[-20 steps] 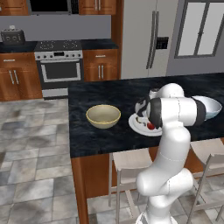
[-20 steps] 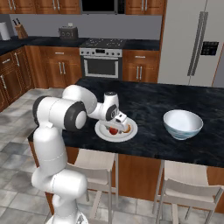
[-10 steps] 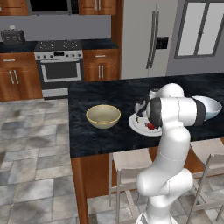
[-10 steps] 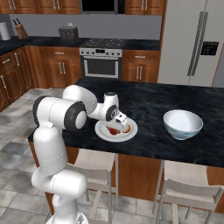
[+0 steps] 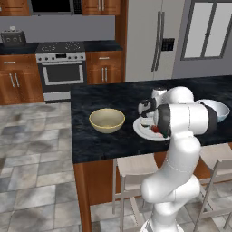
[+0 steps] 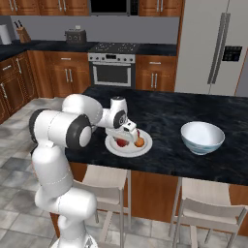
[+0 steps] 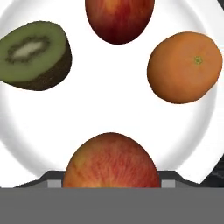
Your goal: Take the fruits from the plate on the dining counter and place two fruits in each bowl.
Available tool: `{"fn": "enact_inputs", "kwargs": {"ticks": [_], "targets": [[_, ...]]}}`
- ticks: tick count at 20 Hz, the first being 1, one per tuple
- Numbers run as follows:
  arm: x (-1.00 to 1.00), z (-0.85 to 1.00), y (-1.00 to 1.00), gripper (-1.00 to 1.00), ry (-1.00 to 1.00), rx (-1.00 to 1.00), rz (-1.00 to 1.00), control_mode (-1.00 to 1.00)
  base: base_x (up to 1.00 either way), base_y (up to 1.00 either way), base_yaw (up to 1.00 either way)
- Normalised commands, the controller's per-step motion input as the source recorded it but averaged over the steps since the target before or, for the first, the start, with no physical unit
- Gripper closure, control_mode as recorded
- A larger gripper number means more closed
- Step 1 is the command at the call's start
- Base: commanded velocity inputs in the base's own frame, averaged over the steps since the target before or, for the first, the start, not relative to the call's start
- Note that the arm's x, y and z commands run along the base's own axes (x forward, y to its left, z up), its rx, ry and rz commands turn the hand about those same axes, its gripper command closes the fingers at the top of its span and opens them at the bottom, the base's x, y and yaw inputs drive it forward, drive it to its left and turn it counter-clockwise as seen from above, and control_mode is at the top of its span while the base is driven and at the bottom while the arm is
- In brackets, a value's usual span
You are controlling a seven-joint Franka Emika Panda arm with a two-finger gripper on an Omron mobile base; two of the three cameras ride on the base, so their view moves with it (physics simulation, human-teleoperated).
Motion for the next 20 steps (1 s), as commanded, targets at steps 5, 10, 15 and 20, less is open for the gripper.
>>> {"fn": "enact_inputs", "kwargs": {"ticks": [5, 10, 15, 20], "targets": [[-0.01, 0.78, 0.4, 1.0, -0.02, 0.0, 0.01, -1.0, 0.0, 0.0, 0.0], [0.06, 0.38, 0.5, 1.0, -0.03, 0.02, 0.12, -1.0, 0.0, 0.0, 0.0], [0.12, 0.15, 0.6, 1.0, 0.05, 0.06, 0.18, -1.0, 0.0, 0.0, 0.0], [0.0, 0.44, 0.53, 1.0, 0.0, 0.03, 0.11, -1.0, 0.0, 0.0, 0.0]]}}
